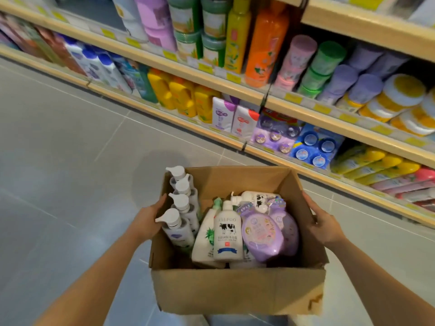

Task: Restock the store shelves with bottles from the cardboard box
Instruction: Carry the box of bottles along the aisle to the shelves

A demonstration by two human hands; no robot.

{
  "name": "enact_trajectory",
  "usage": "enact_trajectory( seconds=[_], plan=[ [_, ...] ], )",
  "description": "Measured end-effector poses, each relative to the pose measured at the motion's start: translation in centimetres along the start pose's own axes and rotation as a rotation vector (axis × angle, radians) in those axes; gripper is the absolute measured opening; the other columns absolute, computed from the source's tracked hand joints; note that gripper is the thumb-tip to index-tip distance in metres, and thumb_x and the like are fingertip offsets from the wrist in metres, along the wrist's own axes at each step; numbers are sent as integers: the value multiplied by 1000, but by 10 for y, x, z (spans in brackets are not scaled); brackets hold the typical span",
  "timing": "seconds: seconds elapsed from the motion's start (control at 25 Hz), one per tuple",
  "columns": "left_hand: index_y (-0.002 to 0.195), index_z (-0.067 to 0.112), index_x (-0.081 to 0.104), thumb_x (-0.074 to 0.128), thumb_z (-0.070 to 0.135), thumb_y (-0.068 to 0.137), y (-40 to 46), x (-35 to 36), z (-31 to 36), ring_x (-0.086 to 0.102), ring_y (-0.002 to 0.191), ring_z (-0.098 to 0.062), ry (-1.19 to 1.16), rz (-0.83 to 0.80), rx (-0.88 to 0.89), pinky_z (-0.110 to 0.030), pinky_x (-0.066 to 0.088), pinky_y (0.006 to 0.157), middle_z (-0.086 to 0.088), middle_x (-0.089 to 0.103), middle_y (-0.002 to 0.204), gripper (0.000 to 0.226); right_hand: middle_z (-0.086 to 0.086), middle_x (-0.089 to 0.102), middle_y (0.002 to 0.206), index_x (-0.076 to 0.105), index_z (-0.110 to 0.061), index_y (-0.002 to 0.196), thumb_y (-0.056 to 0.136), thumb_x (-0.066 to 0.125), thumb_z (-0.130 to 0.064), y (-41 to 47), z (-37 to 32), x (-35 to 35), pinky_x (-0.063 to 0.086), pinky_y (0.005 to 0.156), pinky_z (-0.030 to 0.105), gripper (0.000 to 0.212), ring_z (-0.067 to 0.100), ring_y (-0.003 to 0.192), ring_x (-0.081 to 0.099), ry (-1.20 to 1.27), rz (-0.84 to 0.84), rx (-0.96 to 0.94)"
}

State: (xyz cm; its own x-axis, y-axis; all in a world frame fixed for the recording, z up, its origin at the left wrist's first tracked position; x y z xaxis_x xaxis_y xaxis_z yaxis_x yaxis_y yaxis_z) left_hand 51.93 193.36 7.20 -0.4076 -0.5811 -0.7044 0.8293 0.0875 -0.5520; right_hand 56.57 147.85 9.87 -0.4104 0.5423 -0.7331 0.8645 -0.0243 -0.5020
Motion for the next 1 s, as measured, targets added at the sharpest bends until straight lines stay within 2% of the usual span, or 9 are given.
enact_trajectory(
  seconds=[0.08,0.16,0.28,0.4,0.56,0.68,0.8,0.88,1.0],
  plan=[
    [149,21,11,55,4,84,21,-35,-32,54,112,-39,53,-20,-7,-37,43,90,-23,60,121,81,7,65,120,24,-37,143,76,55,1,4,-36,23,47,87,38,82,36,99,64,13,0,23],
    [149,22,11,55,5,85,40,-69,-59,53,113,-39,82,-15,12,-38,43,92,-23,58,123,80,10,68,114,25,-38,142,77,55,0,18,-74,43,47,86,39,81,38,96,64,30,24,35],
    [149,23,11,53,6,86,68,-113,-101,57,104,-37,101,-24,-6,-33,44,83,-22,62,116,79,13,69,109,24,-37,143,79,55,-3,41,-127,82,46,84,38,78,40,94,63,53,12,36],
    [149,24,11,55,5,85,105,-155,-152,56,106,-37,103,-37,-35,-34,42,85,-21,60,120,80,13,69,109,24,-37,143,82,54,-5,78,-185,118,46,83,37,75,40,95,63,48,-1,29],
    [149,23,12,54,3,85,157,-204,-211,58,80,-32,115,-51,-24,-31,41,71,-20,64,94,79,18,69,101,25,-37,143,84,52,-8,118,-249,163,46,80,36,71,42,93,62,76,24,90],
    [149,25,15,53,4,86,197,-246,-246,61,89,-36,127,-39,-8,-33,44,75,-22,65,105,77,19,69,102,22,-38,143,79,47,-23,145,-297,188,46,81,37,69,42,92,62,99,14,106],
    [149,25,15,52,6,88,235,-292,-274,60,82,-33,127,-47,8,-36,47,75,-20,65,102,74,21,68,103,22,-39,142,83,51,-12,167,-347,214,46,81,38,72,44,92,62,123,30,130],
    [149,24,15,54,6,87,261,-322,-288,61,87,-34,115,-81,46,-34,45,77,-19,65,109,75,20,68,105,22,-39,142,83,52,-6,178,-379,223,45,79,37,74,44,93,62,145,56,163],
    [149,23,15,54,4,84,311,-366,-311,63,81,-34,200,-113,129,-30,44,69,-19,66,94,78,16,70,105,16,-51,137,73,45,-22,185,-438,248,46,75,36,76,42,93,64,196,108,156]
  ],
)
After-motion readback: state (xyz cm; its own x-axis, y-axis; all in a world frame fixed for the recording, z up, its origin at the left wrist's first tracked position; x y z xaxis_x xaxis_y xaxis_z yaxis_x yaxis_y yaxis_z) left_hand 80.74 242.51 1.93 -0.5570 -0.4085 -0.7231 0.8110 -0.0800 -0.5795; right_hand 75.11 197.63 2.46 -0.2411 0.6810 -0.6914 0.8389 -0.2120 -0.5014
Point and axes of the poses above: each hand's wrist, its own y-axis towards the middle knuckle, its own x-axis out of the palm, z = x × y, the point moved 9 cm from there along y, towards the middle knuckle
